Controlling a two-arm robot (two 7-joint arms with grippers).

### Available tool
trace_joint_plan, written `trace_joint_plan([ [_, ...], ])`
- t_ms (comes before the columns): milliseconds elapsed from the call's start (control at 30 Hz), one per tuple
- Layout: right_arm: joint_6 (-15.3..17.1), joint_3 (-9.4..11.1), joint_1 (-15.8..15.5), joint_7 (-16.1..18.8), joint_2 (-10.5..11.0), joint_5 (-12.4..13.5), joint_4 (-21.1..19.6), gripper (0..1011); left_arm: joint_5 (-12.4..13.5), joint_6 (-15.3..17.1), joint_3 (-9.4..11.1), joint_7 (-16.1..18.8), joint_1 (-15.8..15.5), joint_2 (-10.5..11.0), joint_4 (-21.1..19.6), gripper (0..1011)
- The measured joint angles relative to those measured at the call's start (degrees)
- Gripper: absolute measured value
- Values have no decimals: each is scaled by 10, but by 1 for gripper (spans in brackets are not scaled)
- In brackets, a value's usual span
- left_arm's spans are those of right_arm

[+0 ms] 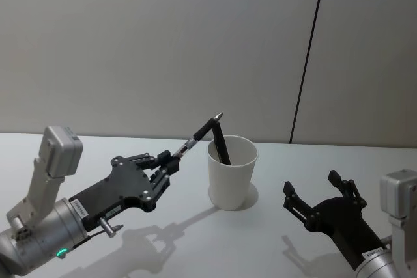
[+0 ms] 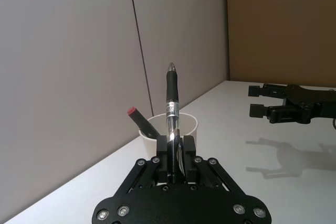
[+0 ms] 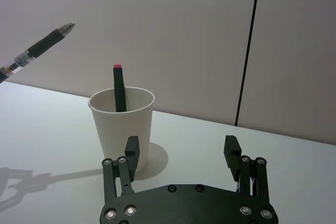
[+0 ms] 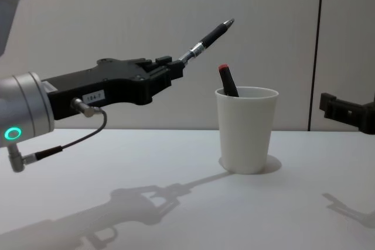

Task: Place the pen into the pen holder.

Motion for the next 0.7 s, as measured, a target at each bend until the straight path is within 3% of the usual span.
trace_joint_plan([
  [700, 0, 0, 0, 0, 0, 0, 0, 1001, 4, -9, 17, -4, -16, -5, 16, 180],
])
